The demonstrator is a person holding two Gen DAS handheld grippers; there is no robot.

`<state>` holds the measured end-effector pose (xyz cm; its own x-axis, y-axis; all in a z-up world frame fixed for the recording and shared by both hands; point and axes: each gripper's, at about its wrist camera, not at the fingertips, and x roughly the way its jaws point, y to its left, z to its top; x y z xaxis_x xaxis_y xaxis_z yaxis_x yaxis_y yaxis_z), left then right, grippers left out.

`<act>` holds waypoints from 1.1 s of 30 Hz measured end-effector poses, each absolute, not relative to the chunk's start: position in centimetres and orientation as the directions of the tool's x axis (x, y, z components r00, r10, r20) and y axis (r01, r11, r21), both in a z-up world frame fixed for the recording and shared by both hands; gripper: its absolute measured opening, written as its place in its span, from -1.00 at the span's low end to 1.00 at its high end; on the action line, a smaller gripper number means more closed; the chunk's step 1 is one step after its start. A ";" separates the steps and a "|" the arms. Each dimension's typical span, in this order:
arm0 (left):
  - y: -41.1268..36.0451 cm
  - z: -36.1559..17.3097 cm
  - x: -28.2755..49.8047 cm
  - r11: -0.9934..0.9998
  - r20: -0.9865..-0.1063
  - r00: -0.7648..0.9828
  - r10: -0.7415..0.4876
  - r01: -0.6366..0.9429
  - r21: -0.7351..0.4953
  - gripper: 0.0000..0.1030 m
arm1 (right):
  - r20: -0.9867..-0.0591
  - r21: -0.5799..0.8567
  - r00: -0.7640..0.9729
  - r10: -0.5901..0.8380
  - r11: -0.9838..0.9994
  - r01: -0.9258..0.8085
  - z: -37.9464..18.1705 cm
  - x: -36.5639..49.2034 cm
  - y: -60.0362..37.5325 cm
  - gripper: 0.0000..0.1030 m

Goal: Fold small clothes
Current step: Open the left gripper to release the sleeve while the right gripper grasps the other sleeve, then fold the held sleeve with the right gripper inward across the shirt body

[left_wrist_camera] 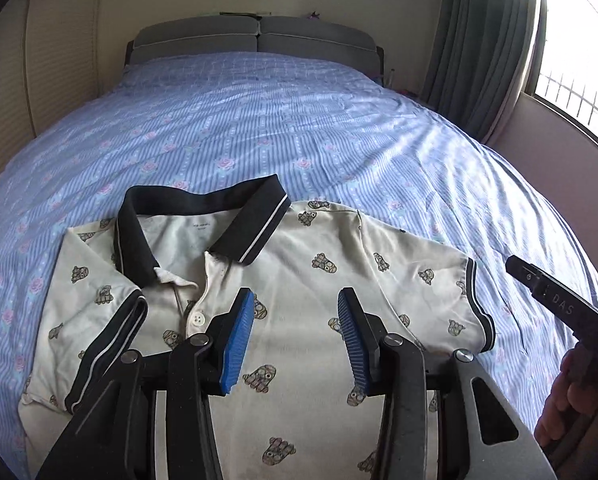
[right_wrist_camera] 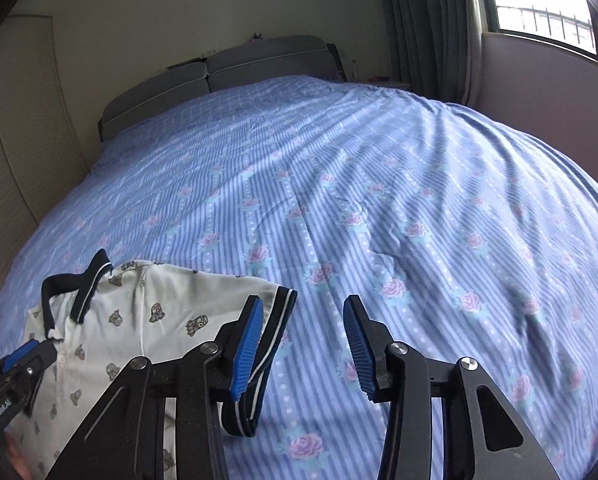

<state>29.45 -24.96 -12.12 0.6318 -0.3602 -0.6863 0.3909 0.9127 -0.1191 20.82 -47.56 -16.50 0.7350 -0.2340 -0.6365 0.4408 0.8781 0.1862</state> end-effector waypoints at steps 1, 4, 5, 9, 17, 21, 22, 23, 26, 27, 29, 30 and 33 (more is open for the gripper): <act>-25.2 -12.2 29.8 0.916 -0.686 0.635 -0.354 0.385 -0.116 -0.17 | -0.645 0.199 0.735 -0.208 0.884 0.424 -17.0 21.6 -47.8 -0.22; -25.6 -12.5 30.7 0.923 -0.690 0.641 -0.336 0.368 -0.107 -0.17 | -0.664 0.216 0.732 -0.148 0.900 0.378 -18.1 23.3 -48.5 -0.25; -25.7 -12.7 31.0 0.926 -0.692 0.642 -0.330 0.363 -0.106 -0.17 | -0.671 0.218 0.729 -0.134 0.904 0.367 -18.4 23.7 -48.6 -0.25; -25.8 -13.2 31.9 0.931 -0.698 0.641 -0.319 0.349 -0.105 -0.17 | -0.700 0.233 0.707 -0.097 0.906 0.354 -19.8 25.2 -49.2 -0.25; -25.7 -14.0 32.6 0.934 -0.713 0.631 -0.306 0.344 -0.096 -0.16 | -0.697 0.321 0.717 0.003 0.896 0.308 -21.8 26.5 -49.9 -0.68; -24.9 -13.7 32.5 0.936 -0.709 0.635 -0.305 0.337 -0.100 -0.17 | -0.672 0.332 0.740 -0.009 0.890 0.312 -20.7 25.6 -49.4 -0.86; -24.5 -13.5 32.5 0.936 -0.708 0.637 -0.305 0.336 -0.101 -0.17 | -0.667 0.321 0.745 -0.022 0.894 0.313 -20.2 25.4 -49.1 -0.87; -24.2 -13.4 32.4 0.937 -0.706 0.640 -0.304 0.334 -0.101 -0.16 | -0.662 0.313 0.749 -0.031 0.896 0.314 -19.6 25.2 -48.8 -0.88; -23.0 -12.7 32.2 0.939 -0.698 0.651 -0.300 0.329 -0.096 -0.16 | -0.645 0.297 0.763 -0.048 0.904 0.308 -17.7 25.1 -47.3 -0.88; -22.5 -12.4 32.1 0.941 -0.694 0.657 -0.296 0.326 -0.093 -0.17 | -0.639 0.297 0.768 -0.048 0.906 0.303 -17.0 25.1 -46.7 -0.88; -21.3 -11.8 32.0 0.944 -0.686 0.667 -0.291 0.317 -0.091 -0.16 | -0.628 0.304 0.777 -0.033 0.909 0.284 -15.7 25.3 -45.3 -0.88; -20.7 -11.6 32.0 0.946 -0.682 0.672 -0.289 0.311 -0.093 -0.16 | -0.625 0.307 0.780 -0.021 0.912 0.271 -15.2 25.5 -44.4 -0.88; -18.7 -11.0 31.9 0.951 -0.673 0.684 -0.281 0.294 -0.098 -0.16 | -0.622 0.324 0.782 0.030 0.920 0.223 -13.9 25.9 -41.4 -0.88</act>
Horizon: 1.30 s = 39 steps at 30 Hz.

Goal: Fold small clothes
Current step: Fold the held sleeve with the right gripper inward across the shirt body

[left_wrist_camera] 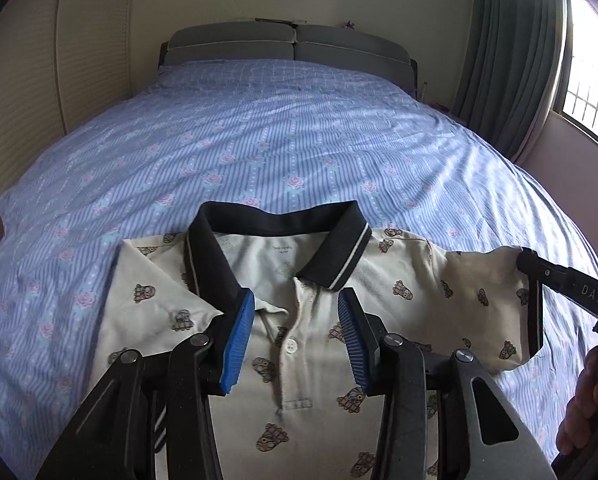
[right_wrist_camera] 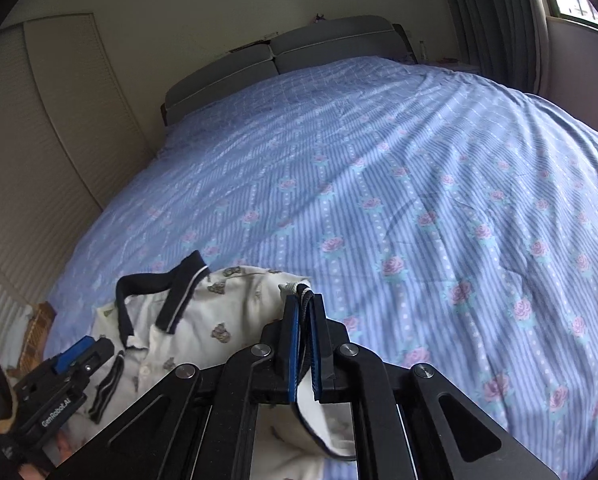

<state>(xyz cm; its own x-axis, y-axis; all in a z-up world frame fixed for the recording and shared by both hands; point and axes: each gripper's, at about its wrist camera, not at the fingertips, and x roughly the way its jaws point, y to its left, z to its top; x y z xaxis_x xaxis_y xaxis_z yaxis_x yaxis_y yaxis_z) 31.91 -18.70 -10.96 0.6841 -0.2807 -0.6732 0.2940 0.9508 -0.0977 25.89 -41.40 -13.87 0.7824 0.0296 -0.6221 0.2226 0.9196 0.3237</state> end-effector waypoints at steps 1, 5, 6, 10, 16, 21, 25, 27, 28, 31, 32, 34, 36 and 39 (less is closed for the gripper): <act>-18.0 -10.8 31.9 0.952 -0.672 0.687 -0.279 0.290 -0.099 -0.16 | -0.622 0.330 0.781 0.050 0.922 0.204 -13.6 26.0 -40.2 -0.88; -15.7 -10.7 32.0 0.957 -0.666 0.696 -0.268 0.271 -0.102 -0.16 | -0.635 0.315 0.767 0.091 0.937 0.150 -13.7 27.3 -35.7 -0.88; -15.1 -10.8 32.0 0.958 -0.668 0.695 -0.267 0.264 -0.108 -0.16 | -0.643 0.312 0.760 0.094 0.938 0.148 -14.1 27.8 -34.8 -0.89; -13.5 -11.4 32.3 0.959 -0.678 0.683 -0.271 0.252 -0.128 -0.16 | -0.676 0.317 0.729 0.103 0.934 0.162 -16.2 29.2 -32.5 -0.89; -12.5 -12.1 32.2 0.959 -0.682 0.679 -0.271 0.254 -0.129 -0.16 | -0.731 0.322 0.675 0.100 0.923 0.212 -20.3 30.7 -31.5 -0.89; -12.2 -13.0 32.1 0.956 -0.689 0.669 -0.278 0.259 -0.135 -0.16 | -0.743 0.298 0.663 0.091 0.932 0.206 -21.5 31.1 -31.0 -0.88; -12.3 -13.4 31.9 0.954 -0.686 0.671 -0.282 0.272 -0.126 -0.16 | -0.736 0.251 0.674 0.062 0.950 0.186 -20.6 30.5 -30.3 -0.85; -12.3 -13.5 31.7 0.955 -0.681 0.678 -0.277 0.275 -0.115 -0.16 | -0.732 0.210 0.680 0.033 0.961 0.179 -19.9 29.6 -29.8 -0.75; -12.2 -13.5 31.6 0.953 -0.680 0.678 -0.281 0.280 -0.115 -0.16 | -0.728 0.195 0.685 0.022 0.965 0.175 -19.4 28.8 -29.6 -0.71; -11.9 -13.4 31.1 0.948 -0.687 0.664 -0.294 0.293 -0.123 -0.15 | -0.706 0.147 0.708 -0.015 0.975 0.168 -17.9 25.8 -29.0 -0.44; -11.7 -13.2 30.8 0.946 -0.684 0.664 -0.303 0.299 -0.129 -0.13 | -0.701 0.117 0.712 -0.040 0.979 0.169 -17.7 24.9 -28.8 -0.40; -11.5 -12.7 30.2 0.942 -0.672 0.671 -0.312 0.312 -0.126 -0.03 | -0.694 0.063 0.715 -0.087 0.982 0.181 -17.3 23.0 -28.6 -0.39; -11.5 -12.4 29.7 0.939 -0.661 0.680 -0.316 0.322 -0.118 0.04 | -0.692 0.032 0.712 -0.119 0.980 0.195 -17.1 21.5 -28.7 -0.39; -11.5 -12.6 29.5 0.935 -0.666 0.669 -0.329 0.328 -0.133 0.04 | -0.692 -0.019 0.701 -0.170 0.976 0.218 -16.9 20.6 -29.2 -0.39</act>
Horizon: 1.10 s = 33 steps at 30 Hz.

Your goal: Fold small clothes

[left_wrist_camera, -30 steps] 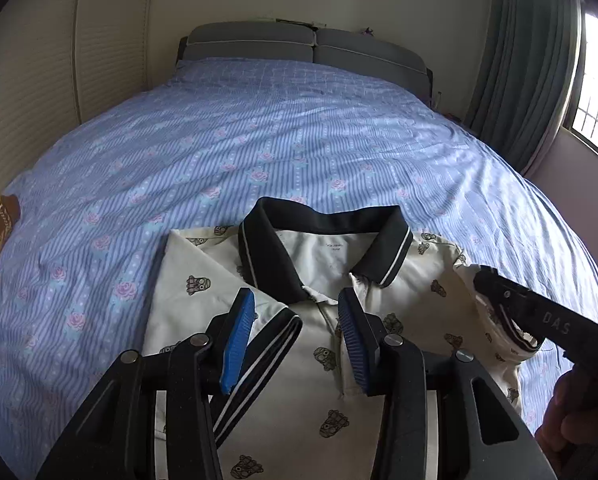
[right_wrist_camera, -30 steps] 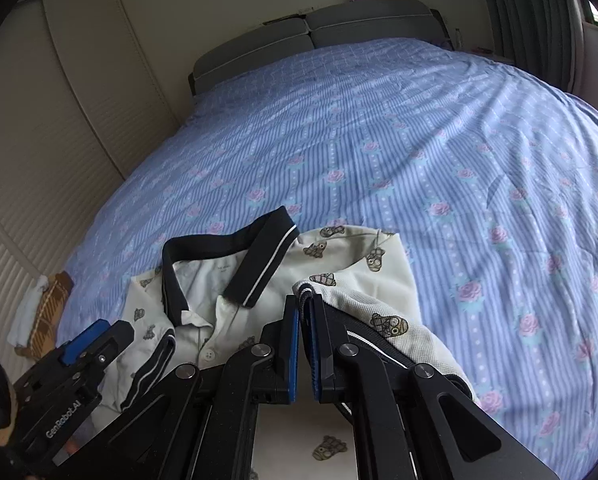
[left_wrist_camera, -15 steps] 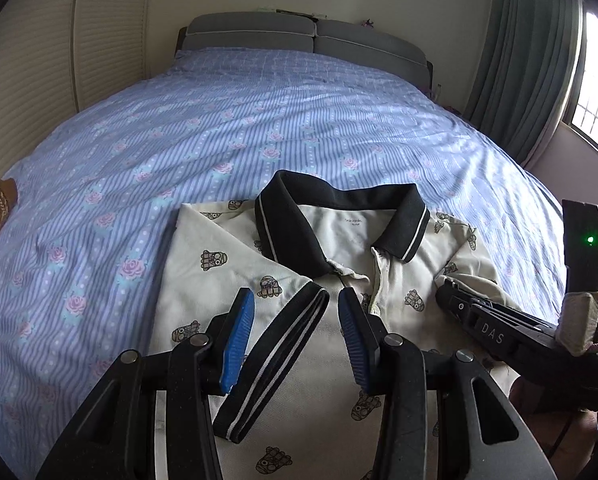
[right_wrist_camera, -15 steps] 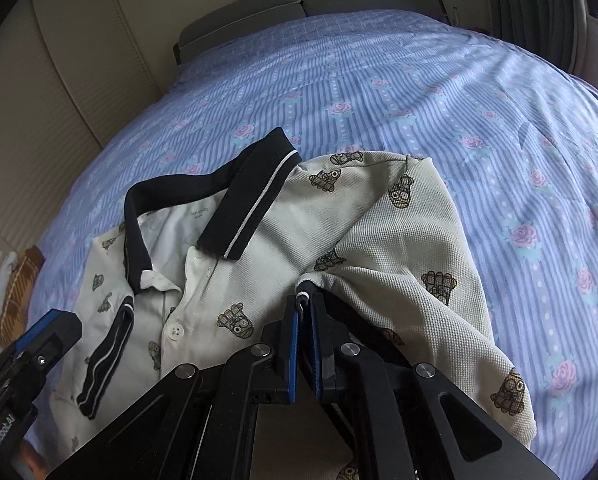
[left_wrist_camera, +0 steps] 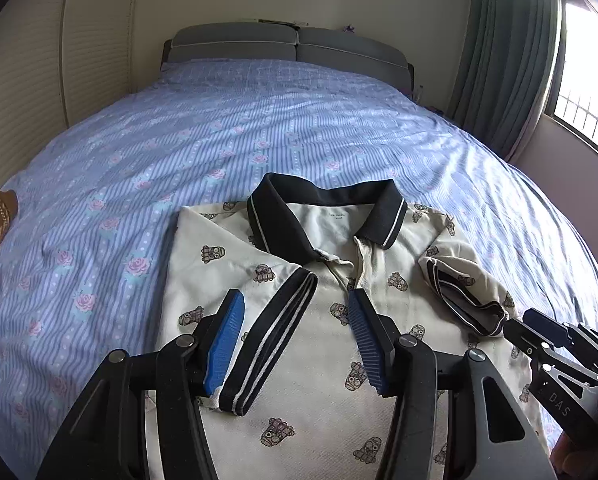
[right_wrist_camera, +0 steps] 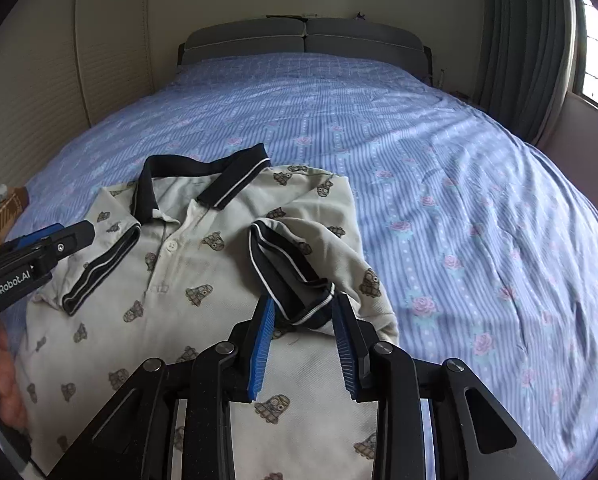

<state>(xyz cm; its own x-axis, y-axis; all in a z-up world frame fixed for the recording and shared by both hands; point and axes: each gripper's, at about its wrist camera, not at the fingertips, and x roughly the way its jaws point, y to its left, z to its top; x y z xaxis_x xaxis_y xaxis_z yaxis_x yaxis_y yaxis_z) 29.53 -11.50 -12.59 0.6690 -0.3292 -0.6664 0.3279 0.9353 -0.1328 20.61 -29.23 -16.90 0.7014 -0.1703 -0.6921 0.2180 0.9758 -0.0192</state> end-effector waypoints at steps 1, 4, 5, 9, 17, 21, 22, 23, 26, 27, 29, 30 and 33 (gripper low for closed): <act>-11.5 -12.7 29.5 0.935 -0.670 0.666 -0.330 0.327 -0.135 0.04 | -0.694 -0.026 0.698 -0.178 0.974 0.223 -16.9 20.6 -29.7 -0.39; -11.5 -13.0 29.6 0.933 -0.676 0.656 -0.336 0.329 -0.144 0.04 | -0.697 -0.057 0.688 -0.202 0.972 0.228 -17.1 21.1 -30.4 -0.39; -11.4 -13.0 29.6 0.934 -0.677 0.656 -0.335 0.328 -0.145 0.04 | -0.702 -0.072 0.680 -0.211 0.971 0.228 -17.4 21.5 -30.4 -0.39; -11.0 -12.9 29.7 0.935 -0.674 0.658 -0.335 0.321 -0.151 0.04 | -0.741 -0.100 0.632 -0.225 0.969 0.227 -18.6 23.6 -30.5 -0.39; -10.5 -12.7 29.8 0.934 -0.670 0.660 -0.340 0.318 -0.162 0.04 | -0.766 -0.162 0.584 -0.268 0.960 0.229 -19.4 24.4 -30.2 -0.87; -10.4 -12.5 29.8 0.935 -0.669 0.662 -0.338 0.314 -0.162 0.04 | -0.774 -0.117 0.595 -0.220 0.971 0.206 -19.0 23.5 -29.5 -0.90; -10.3 -12.4 29.8 0.936 -0.668 0.663 -0.338 0.312 -0.164 0.04 | -0.775 -0.108 0.597 -0.206 0.975 0.197 -18.9 23.2 -29.2 -0.90; -10.2 -12.3 29.8 0.936 -0.667 0.663 -0.338 0.311 -0.166 0.04 | -0.776 -0.104 0.599 -0.197 0.977 0.187 -18.9 23.0 -28.9 -0.90; -10.1 -12.2 29.8 0.936 -0.667 0.664 -0.338 0.309 -0.167 0.04 | -0.782 -0.094 0.598 -0.174 0.982 0.163 -19.4 22.5 -28.1 -0.89; -10.1 -12.2 29.8 0.936 -0.667 0.664 -0.337 0.309 -0.166 0.04 | -0.788 -0.091 0.593 -0.166 0.984 0.156 -19.9 22.6 -28.0 -0.88; -10.0 -12.2 29.8 0.936 -0.667 0.664 -0.338 0.308 -0.168 0.04 | -0.801 -0.077 0.580 -0.150 0.986 0.148 -20.6 22.6 -28.0 -0.83; -10.0 -12.2 29.8 0.937 -0.667 0.664 -0.337 0.307 -0.168 0.04 | -0.801 -0.074 0.580 -0.150 0.986 0.152 -20.6 22.5 -28.1 -0.80; -9.8 -12.2 29.9 0.938 -0.665 0.666 -0.336 0.301 -0.172 0.04 | -0.781 -0.058 0.606 -0.153 0.983 0.175 -19.4 22.2 -28.3 -0.50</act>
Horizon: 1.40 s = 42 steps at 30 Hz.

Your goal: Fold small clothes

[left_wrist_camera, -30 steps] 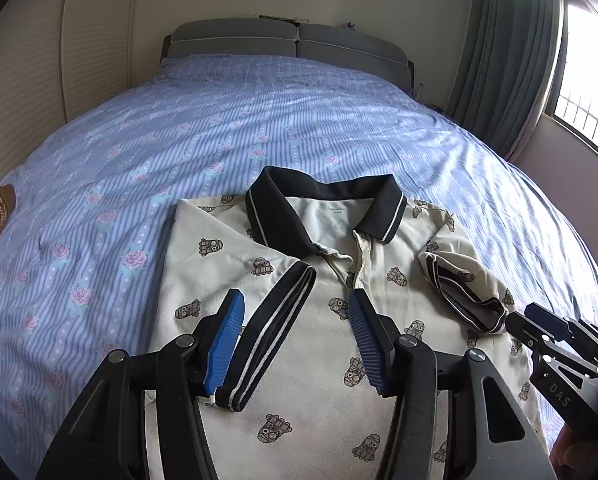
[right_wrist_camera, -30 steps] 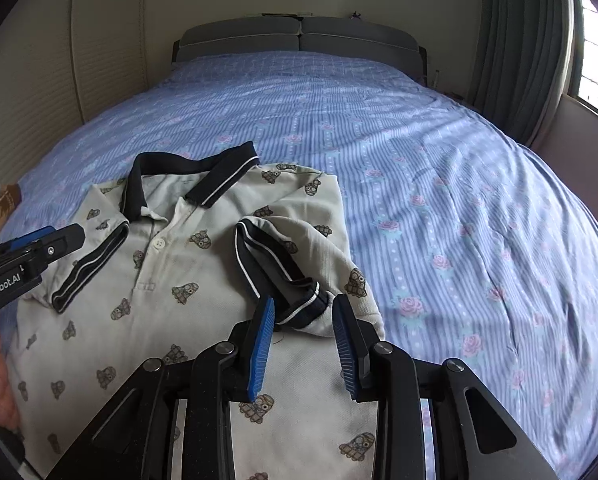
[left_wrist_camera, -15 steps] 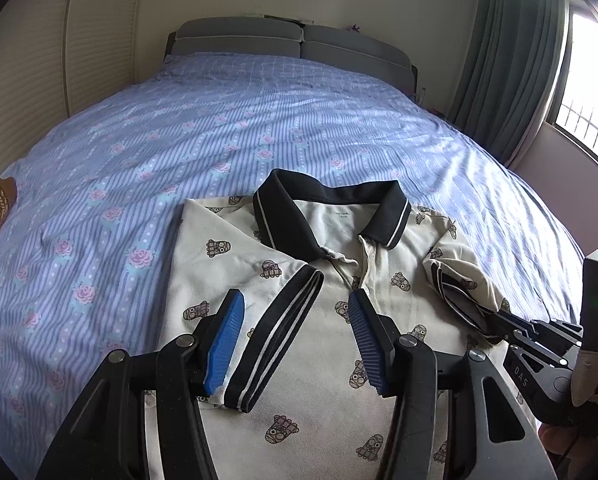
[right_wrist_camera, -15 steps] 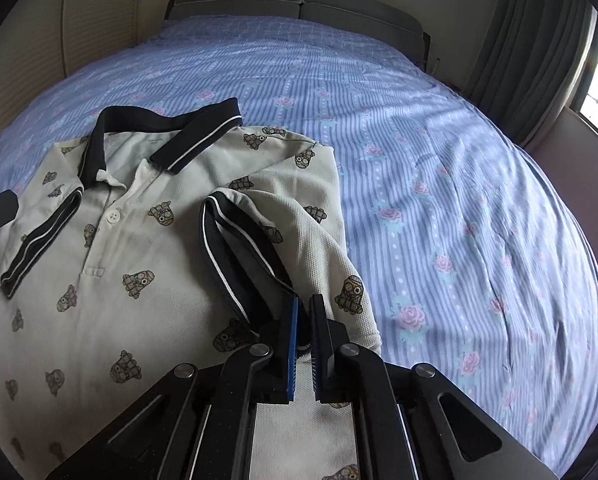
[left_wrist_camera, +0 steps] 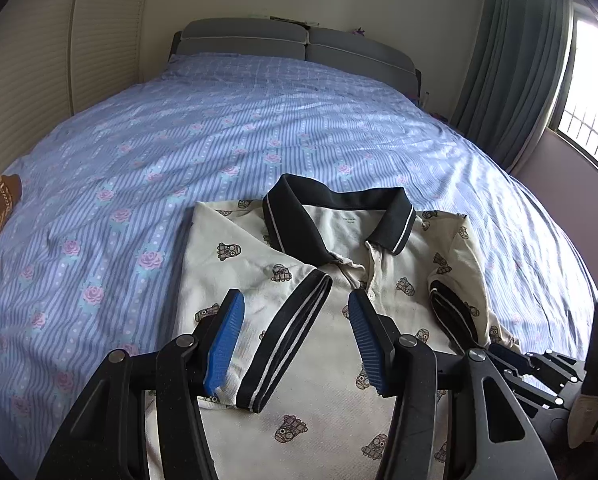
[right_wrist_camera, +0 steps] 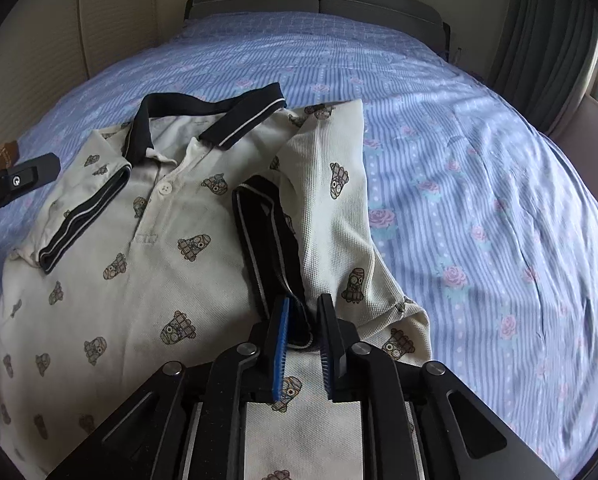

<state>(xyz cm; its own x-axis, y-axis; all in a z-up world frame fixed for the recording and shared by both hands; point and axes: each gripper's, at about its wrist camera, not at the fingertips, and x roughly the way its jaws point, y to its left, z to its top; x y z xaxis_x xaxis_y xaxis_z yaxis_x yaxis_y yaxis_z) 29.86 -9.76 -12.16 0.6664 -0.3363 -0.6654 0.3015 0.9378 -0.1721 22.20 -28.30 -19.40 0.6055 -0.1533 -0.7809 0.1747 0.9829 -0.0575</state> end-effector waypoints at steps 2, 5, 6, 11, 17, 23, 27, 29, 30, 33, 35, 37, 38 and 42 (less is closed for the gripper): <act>-9.6 -12.1 29.9 0.939 -0.665 0.668 -0.335 0.297 -0.175 0.04 | -0.748 -0.056 0.644 -0.159 0.983 0.177 -18.2 22.1 -28.1 -0.26; -9.4 -12.0 30.0 0.939 -0.664 0.668 -0.336 0.293 -0.180 0.04 | -0.718 -0.087 0.676 -0.166 0.985 0.149 -16.8 23.2 -27.2 -0.25; -9.3 -12.0 30.0 0.939 -0.664 0.667 -0.337 0.293 -0.182 0.04 | -0.716 -0.104 0.678 -0.168 0.985 0.135 -16.6 23.9 -26.8 -0.25; -9.2 -12.0 30.0 0.939 -0.663 0.668 -0.338 0.291 -0.185 0.04 | -0.734 -0.197 0.648 -0.204 0.977 0.085 -17.3 27.1 -25.7 -0.44; -8.8 -12.0 30.3 0.937 -0.667 0.662 -0.343 0.288 -0.197 0.04 | -0.764 -0.244 0.601 -0.232 0.968 0.063 -18.7 27.8 -26.0 -0.45; -8.8 -12.2 30.4 0.936 -0.672 0.655 -0.346 0.289 -0.200 0.04 | -0.772 -0.304 0.572 -0.279 0.951 0.053 -20.0 28.6 -25.7 -0.45; -8.7 -12.4 30.5 0.937 -0.677 0.651 -0.343 0.285 -0.201 0.04 | -0.762 -0.330 0.574 -0.298 0.943 0.051 -20.5 28.8 -25.5 -0.64; -8.7 -12.6 30.6 0.938 -0.681 0.647 -0.342 0.282 -0.202 0.04 | -0.764 -0.321 0.573 -0.297 0.945 0.062 -20.5 28.9 -25.8 -0.75; -8.7 -12.7 30.7 0.938 -0.683 0.646 -0.341 0.281 -0.203 0.04 | -0.765 -0.311 0.572 -0.296 0.948 0.074 -20.5 28.9 -26.0 -0.82; -8.6 -12.7 30.7 0.939 -0.684 0.646 -0.339 0.277 -0.203 0.04 | -0.771 -0.246 0.580 -0.262 0.963 0.108 -20.0 28.6 -27.0 -0.88; -8.5 -12.7 30.7 0.940 -0.683 0.648 -0.337 0.275 -0.202 0.04 | -0.761 -0.221 0.601 -0.245 0.968 0.114 -19.4 28.2 -27.0 -0.89; -8.4 -12.7 30.8 0.940 -0.684 0.647 -0.336 0.275 -0.202 0.04 | -0.750 -0.189 0.625 -0.218 0.975 0.113 -18.6 27.7 -26.8 -0.89; -8.4 -12.7 30.8 0.940 -0.685 0.647 -0.336 0.275 -0.202 0.04 | -0.746 -0.172 0.633 -0.206 0.978 0.114 -18.3 27.5 -26.7 -0.89; -8.4 -12.6 30.8 0.943 -0.685 0.651 -0.326 0.272 -0.191 0.04 | -0.763 -0.101 0.629 -0.147 0.989 0.109 -18.2 27.6 -26.5 -0.89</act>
<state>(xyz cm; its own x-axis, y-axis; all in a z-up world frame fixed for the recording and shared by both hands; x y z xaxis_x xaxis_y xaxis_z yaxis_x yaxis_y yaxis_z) 30.78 -8.43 -12.62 0.6510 -0.3265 -0.6853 0.2716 0.9432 -0.1913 27.63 -26.48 -18.20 0.6293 -0.1474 -0.7631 0.1088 0.9889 -0.1014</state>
